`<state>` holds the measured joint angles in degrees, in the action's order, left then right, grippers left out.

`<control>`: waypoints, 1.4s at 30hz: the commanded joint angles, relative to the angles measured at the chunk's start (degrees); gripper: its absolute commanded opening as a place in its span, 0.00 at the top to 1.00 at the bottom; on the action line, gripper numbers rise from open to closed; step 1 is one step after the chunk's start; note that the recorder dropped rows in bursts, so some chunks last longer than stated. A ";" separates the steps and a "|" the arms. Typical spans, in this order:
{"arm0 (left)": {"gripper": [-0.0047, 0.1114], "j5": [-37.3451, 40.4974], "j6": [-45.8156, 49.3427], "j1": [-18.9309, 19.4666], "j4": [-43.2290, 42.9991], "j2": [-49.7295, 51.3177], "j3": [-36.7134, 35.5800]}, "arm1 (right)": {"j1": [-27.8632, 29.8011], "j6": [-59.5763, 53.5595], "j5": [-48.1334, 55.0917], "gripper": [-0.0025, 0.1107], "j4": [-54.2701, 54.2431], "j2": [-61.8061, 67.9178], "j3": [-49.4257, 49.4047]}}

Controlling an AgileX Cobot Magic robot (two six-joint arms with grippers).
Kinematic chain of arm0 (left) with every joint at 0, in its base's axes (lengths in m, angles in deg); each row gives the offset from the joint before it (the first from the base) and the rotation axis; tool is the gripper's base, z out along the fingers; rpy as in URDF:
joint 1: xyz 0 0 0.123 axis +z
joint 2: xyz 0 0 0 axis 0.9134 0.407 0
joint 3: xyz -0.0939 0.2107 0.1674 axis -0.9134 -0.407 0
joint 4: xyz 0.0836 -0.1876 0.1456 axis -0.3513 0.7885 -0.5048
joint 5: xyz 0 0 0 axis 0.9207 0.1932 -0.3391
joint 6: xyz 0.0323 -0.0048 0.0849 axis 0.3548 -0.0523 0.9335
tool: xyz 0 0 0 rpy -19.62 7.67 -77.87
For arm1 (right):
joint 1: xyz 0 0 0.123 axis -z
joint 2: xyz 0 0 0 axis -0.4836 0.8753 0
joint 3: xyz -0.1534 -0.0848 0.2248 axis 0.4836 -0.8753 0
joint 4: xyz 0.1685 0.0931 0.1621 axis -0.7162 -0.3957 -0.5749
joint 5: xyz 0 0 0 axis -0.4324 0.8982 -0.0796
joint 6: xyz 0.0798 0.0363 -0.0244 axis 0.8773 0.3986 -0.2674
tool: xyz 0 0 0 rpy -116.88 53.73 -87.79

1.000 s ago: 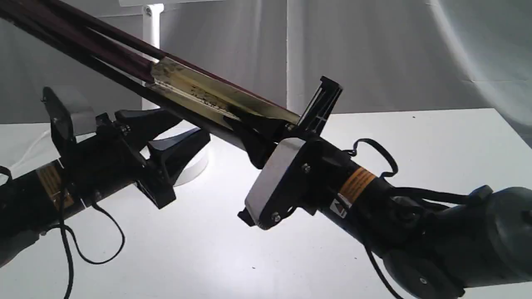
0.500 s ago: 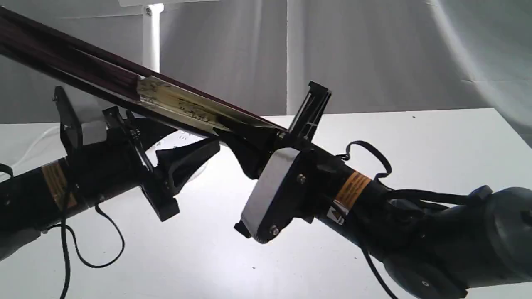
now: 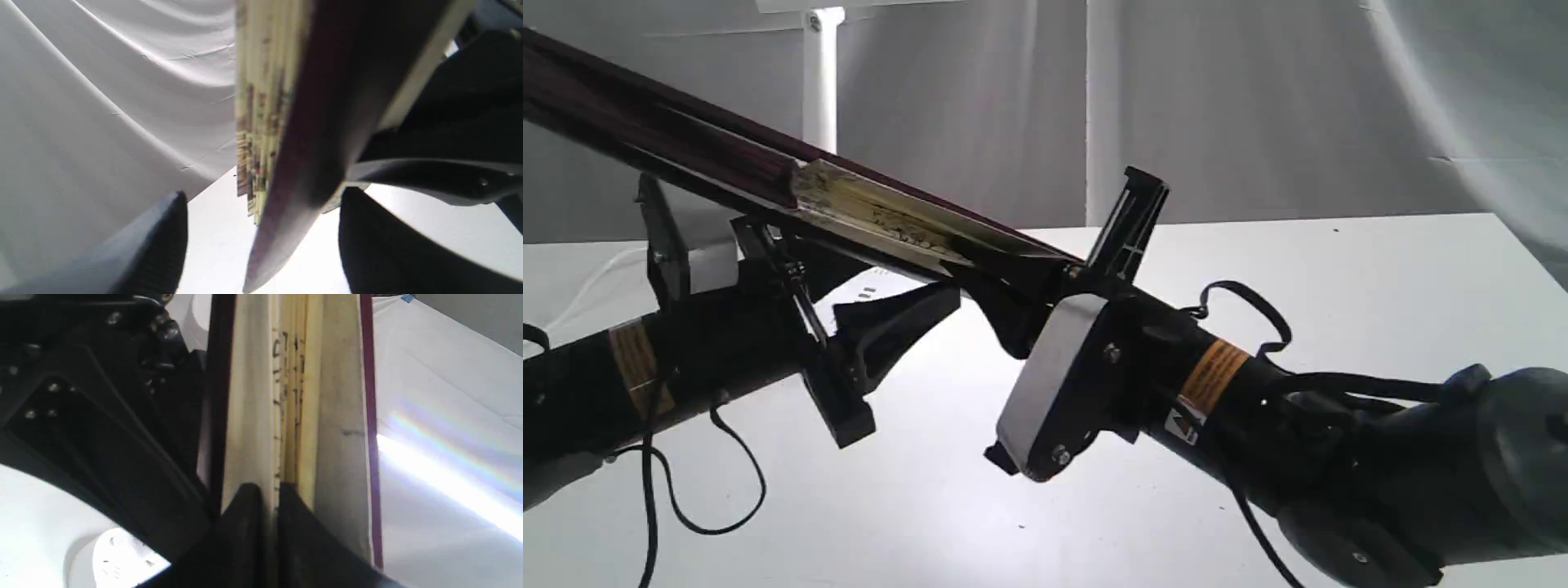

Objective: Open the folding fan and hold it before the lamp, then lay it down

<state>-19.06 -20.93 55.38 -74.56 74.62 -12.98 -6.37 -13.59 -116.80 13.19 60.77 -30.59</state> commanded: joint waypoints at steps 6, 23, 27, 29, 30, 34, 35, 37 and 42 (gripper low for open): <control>0.70 -0.48 0.18 -0.05 1.56 -0.11 0.29 | -0.14 0.50 0.37 0.98 0.21 -0.68 -0.33; 0.96 -0.48 0.31 -0.05 1.56 -0.11 0.29 | -0.14 0.50 0.37 0.98 0.21 -0.68 -0.33; 0.96 -0.48 0.31 -0.05 1.68 -0.11 0.29 | -0.14 0.60 0.36 0.98 -0.04 -0.68 -0.33; 0.96 -0.48 0.61 -0.05 1.68 -0.11 0.29 | -0.14 0.60 0.06 0.94 0.07 -0.68 -0.33; 0.96 -0.48 0.61 -0.05 1.68 -0.11 0.29 | -0.14 0.60 -0.54 0.90 0.07 -0.68 -0.33; 0.96 -0.48 1.57 -0.05 1.87 -0.11 0.29 | -0.14 0.60 -2.84 0.71 0.07 -0.68 -0.33; 0.96 -0.48 2.73 -0.05 2.42 -0.11 0.29 | -0.14 0.60 -3.21 0.67 0.07 -0.68 -0.33; 0.96 -0.48 5.03 -0.05 3.96 -0.11 0.29 | -0.14 0.60 -3.35 0.58 0.07 -0.68 -0.33; 0.96 -0.48 6.52 -0.05 5.08 -0.11 0.29 | -0.14 1.84 -3.35 0.47 0.07 -0.68 -0.33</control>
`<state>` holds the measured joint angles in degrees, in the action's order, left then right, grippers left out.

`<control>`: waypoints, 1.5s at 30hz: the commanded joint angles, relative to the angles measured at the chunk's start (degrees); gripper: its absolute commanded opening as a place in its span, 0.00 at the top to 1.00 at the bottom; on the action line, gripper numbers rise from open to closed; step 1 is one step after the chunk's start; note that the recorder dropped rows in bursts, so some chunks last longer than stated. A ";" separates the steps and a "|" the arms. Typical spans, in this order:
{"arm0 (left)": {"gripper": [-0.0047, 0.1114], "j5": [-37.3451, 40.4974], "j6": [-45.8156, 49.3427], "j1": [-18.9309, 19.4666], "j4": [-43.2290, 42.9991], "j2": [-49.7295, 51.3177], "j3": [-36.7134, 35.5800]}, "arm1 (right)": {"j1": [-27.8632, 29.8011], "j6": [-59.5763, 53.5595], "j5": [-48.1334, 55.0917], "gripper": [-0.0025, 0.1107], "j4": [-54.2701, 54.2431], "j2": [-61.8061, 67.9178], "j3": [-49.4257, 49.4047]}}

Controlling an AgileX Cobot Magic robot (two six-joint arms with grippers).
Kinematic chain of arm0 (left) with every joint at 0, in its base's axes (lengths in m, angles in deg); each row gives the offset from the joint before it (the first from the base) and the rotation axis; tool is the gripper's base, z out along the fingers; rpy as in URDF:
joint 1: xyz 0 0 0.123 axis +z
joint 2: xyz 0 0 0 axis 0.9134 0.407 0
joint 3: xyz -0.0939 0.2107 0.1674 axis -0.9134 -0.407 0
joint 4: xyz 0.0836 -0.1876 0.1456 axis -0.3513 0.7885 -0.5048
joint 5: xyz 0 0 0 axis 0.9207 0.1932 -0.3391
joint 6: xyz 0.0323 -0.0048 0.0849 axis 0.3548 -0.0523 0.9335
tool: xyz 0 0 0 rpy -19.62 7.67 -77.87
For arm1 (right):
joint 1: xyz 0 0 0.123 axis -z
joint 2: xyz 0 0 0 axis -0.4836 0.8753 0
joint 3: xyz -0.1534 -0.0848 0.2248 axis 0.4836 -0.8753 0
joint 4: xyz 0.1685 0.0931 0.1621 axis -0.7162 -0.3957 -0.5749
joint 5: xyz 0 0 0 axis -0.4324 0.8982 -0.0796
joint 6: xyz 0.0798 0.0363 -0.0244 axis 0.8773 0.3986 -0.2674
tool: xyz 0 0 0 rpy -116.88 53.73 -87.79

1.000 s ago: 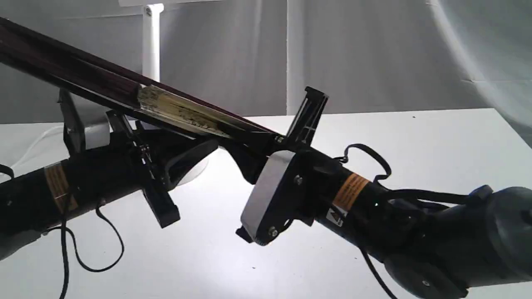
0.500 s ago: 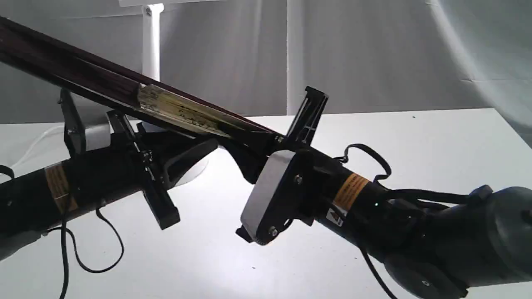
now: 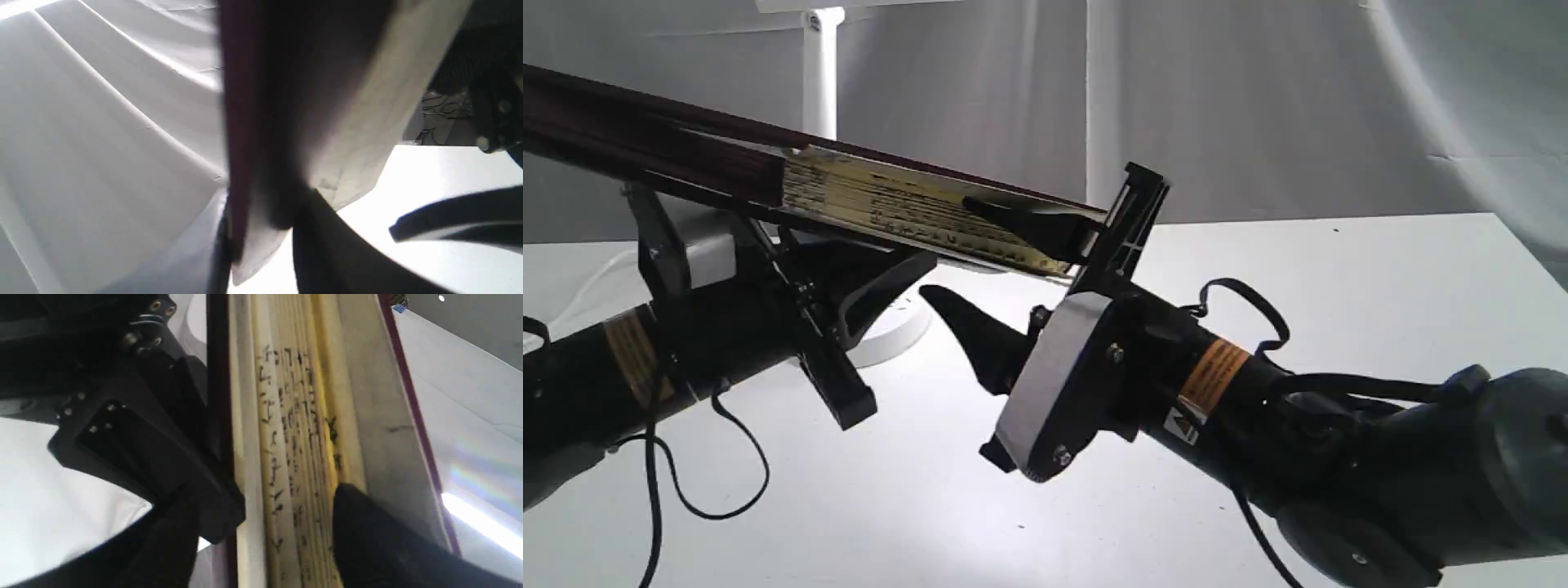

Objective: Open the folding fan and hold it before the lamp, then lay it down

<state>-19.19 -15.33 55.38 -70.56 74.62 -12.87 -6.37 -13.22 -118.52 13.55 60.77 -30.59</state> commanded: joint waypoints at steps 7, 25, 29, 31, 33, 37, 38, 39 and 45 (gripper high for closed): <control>0.96 -0.35 5.05 -0.05 4.50 -0.11 0.31 | -0.14 6.21 -1.64 0.46 -0.41 -0.68 -0.33; 0.96 -0.35 15.01 -0.05 9.69 -0.11 0.31 | -0.14 26.18 0.14 0.46 -0.33 -0.68 -0.33; 0.96 -0.35 17.80 -0.05 9.69 -0.11 0.31 | -0.14 32.33 2.61 0.46 -0.33 -0.68 -0.33; 0.96 -0.35 19.14 -0.05 10.08 -0.11 0.31 | -0.14 34.90 2.88 0.46 -0.33 -0.68 -0.33; 0.96 -0.35 20.91 -0.05 10.94 -0.11 0.31 | -0.14 38.08 3.14 0.46 -0.33 -0.68 -0.33; 0.96 0.53 23.92 -0.05 12.16 -0.11 0.31 | -0.14 46.69 5.77 0.46 -0.33 -0.68 -0.33; 0.96 0.77 24.69 -0.05 12.17 -0.11 0.31 | -0.14 49.38 6.08 0.46 -0.48 -0.68 -0.33; 0.96 1.16 25.31 -0.05 12.17 -0.11 0.31 | -0.14 51.92 6.79 0.46 -0.59 -0.68 -0.33; 0.96 1.01 28.55 -0.05 12.86 -0.11 0.31 | -0.14 71.45 15.11 0.42 -1.25 -0.68 -0.33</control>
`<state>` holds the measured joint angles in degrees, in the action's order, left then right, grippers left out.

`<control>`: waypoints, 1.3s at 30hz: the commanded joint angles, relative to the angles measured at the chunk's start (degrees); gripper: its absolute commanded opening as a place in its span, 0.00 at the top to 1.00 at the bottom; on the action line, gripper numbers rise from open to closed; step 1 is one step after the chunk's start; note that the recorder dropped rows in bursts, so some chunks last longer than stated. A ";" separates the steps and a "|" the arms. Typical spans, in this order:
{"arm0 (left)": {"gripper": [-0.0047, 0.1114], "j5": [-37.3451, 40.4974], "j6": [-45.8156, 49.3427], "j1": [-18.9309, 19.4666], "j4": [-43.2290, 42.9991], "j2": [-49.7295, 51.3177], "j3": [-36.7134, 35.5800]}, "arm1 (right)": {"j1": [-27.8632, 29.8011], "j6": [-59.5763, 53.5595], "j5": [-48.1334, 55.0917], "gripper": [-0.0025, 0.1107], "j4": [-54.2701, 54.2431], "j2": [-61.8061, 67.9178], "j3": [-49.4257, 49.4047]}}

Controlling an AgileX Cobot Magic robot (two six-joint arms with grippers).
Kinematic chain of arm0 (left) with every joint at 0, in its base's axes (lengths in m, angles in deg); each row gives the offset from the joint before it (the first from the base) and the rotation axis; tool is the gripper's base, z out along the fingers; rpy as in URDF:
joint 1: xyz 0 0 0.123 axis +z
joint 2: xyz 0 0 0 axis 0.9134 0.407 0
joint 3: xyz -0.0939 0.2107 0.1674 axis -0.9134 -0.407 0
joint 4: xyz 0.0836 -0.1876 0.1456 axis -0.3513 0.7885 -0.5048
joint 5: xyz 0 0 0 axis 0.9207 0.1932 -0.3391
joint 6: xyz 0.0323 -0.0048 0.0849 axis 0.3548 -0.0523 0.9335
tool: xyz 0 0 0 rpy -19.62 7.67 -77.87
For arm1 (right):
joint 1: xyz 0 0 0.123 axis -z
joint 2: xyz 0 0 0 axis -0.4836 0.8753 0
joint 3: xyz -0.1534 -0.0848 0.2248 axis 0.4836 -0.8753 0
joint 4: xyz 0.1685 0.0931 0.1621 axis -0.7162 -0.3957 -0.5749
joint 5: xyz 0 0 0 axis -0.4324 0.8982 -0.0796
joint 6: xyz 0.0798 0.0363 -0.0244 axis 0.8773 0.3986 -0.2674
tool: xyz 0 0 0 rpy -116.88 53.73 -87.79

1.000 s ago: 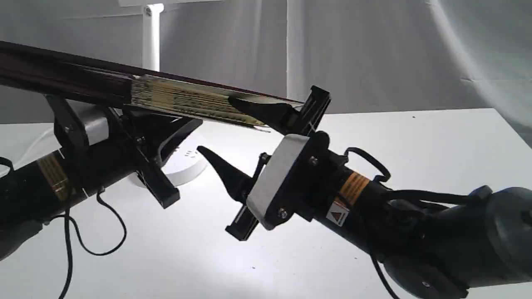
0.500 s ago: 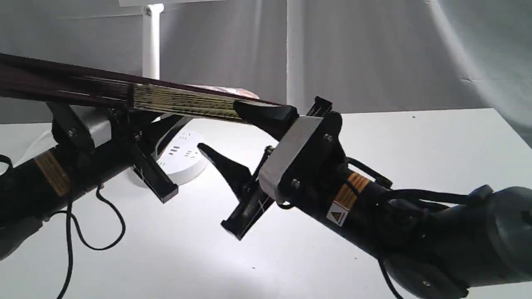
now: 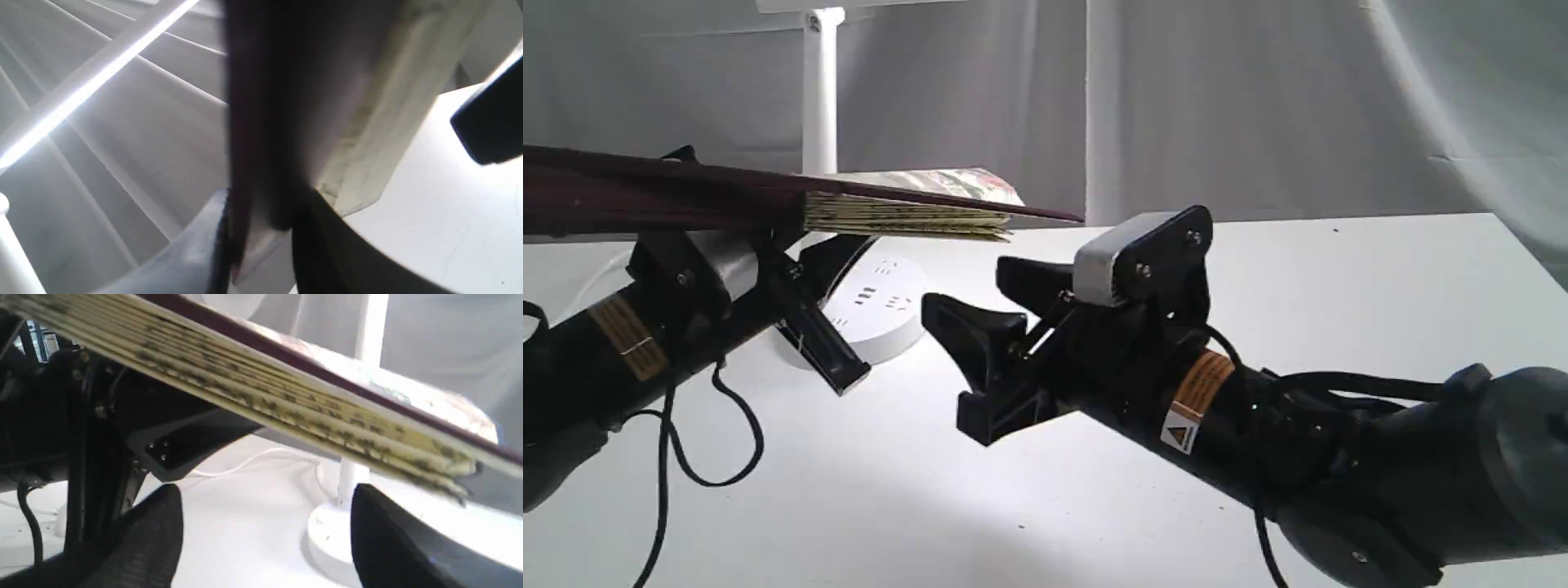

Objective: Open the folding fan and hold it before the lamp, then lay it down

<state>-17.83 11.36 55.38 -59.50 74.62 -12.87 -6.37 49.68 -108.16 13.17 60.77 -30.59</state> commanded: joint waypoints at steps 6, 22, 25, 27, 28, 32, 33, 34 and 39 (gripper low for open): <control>0.96 -0.23 6.57 -0.05 2.99 -0.11 0.31 | 1.08 23.68 11.25 0.38 -1.47 -0.79 -0.33; 0.96 1.08 21.42 -0.05 4.57 -0.11 0.31 | 23.44 81.33 -8.84 0.28 37.07 0.20 5.26; 0.96 1.08 24.25 -0.05 4.74 -0.11 0.31 | 22.14 87.13 -9.28 0.24 42.88 3.27 12.20; 0.96 1.08 24.36 -0.05 6.06 -0.11 0.31 | 21.43 92.40 -7.75 0.24 46.83 5.64 15.97; 0.96 1.08 24.66 -0.05 6.32 -0.11 0.31 | 21.13 94.49 -7.85 0.24 48.77 7.51 17.62; 0.96 1.08 28.67 -0.05 7.07 -0.11 0.31 | 20.41 98.25 -11.41 0.24 50.51 13.02 20.96; 0.96 1.23 28.97 -0.05 7.07 -0.11 0.31 | 20.41 98.25 -12.58 0.24 48.54 14.01 20.99; 0.96 1.96 29.91 -0.27 7.07 -0.11 0.31 | 20.41 98.25 -12.58 0.24 46.19 15.08 20.99; 0.96 2.77 34.97 -1.76 7.53 -0.11 0.31 | 20.41 98.25 -12.58 0.24 40.33 17.87 20.99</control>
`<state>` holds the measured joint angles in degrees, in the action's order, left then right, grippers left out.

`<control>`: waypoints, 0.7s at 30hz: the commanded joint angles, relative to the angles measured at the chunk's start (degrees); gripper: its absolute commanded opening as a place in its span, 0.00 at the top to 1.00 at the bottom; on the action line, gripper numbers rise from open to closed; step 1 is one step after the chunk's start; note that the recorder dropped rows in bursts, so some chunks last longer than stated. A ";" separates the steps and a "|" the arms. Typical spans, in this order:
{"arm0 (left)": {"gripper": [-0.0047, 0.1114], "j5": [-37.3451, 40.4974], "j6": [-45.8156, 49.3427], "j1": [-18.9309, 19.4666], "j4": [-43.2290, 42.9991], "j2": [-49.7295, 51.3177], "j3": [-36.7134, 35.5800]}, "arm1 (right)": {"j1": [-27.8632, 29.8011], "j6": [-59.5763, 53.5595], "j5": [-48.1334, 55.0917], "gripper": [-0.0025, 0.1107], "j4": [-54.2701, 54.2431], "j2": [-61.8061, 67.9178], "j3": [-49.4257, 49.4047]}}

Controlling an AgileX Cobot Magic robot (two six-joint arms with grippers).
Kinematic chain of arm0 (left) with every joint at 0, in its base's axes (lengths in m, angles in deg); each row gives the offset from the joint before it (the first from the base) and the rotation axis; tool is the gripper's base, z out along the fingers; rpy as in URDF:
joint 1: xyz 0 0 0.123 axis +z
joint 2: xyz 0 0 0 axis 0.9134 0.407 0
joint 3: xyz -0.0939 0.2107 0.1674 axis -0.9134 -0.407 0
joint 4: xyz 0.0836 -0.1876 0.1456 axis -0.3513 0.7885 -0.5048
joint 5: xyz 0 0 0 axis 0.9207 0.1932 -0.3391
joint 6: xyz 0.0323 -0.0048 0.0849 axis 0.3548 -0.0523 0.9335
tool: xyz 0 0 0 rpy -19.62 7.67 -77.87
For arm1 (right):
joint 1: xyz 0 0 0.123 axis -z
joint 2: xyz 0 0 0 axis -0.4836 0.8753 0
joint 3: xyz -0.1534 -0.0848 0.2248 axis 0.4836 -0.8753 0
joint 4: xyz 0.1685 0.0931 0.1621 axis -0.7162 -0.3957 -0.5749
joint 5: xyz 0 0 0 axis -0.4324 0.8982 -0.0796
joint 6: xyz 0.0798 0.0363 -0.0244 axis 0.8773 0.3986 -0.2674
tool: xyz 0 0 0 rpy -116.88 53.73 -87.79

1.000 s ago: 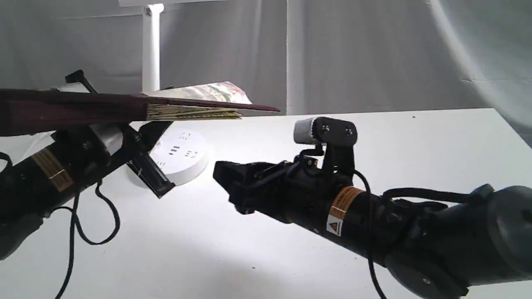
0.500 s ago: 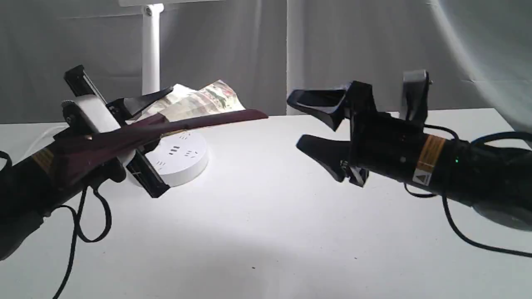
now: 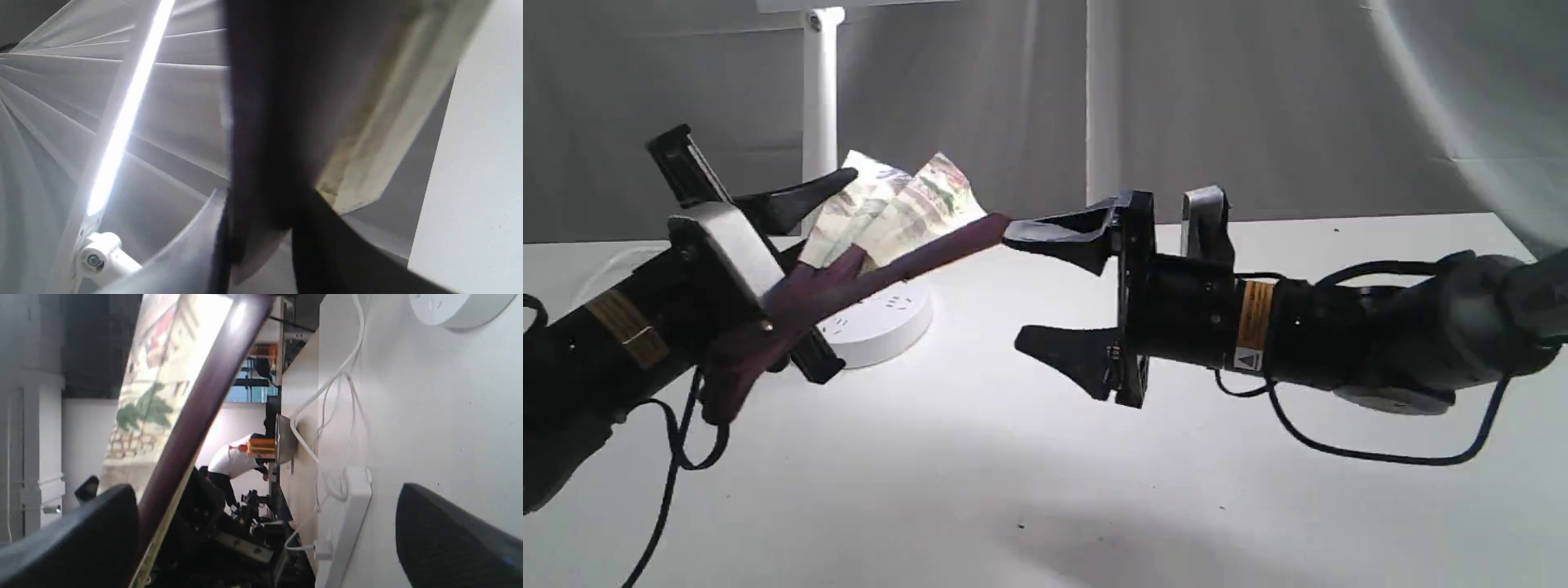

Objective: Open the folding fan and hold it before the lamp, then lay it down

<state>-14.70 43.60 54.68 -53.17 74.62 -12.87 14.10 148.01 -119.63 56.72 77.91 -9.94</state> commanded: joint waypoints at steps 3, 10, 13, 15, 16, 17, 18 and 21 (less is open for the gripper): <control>0.96 0.74 5.04 -3.30 2.81 -0.11 0.31 | -0.06 -0.21 -1.11 0.24 -4.75 0.72 0.33; 0.96 2.56 5.24 -5.29 3.58 -0.11 0.31 | -0.06 -0.21 -1.11 0.24 -5.15 0.88 3.83; 0.96 3.12 5.24 -5.29 3.15 -0.01 0.31 | -0.06 -0.21 -1.11 0.24 -4.52 0.88 6.14; 0.96 3.12 5.24 -5.29 2.64 -0.01 0.31 | -0.06 -0.21 -1.11 0.26 -4.25 0.88 6.78; 0.96 3.12 5.24 -5.29 2.64 -0.01 0.31 | -0.06 -0.21 -1.11 0.26 -4.25 0.88 6.94; 0.96 3.12 5.24 -5.29 2.64 -0.01 0.31 | -0.06 -0.21 -1.11 0.27 -4.25 0.88 6.94; 0.96 3.12 5.24 -5.29 2.64 -0.01 0.31 | -0.06 -0.21 -1.11 0.28 -4.25 0.88 6.94; 0.96 3.36 5.03 -5.29 2.38 -0.01 0.31 | -0.06 -0.21 -1.11 0.34 -4.11 0.88 6.94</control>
<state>-10.97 48.96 49.68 -51.10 74.62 -12.87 14.10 148.15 -119.99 52.05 78.94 -3.37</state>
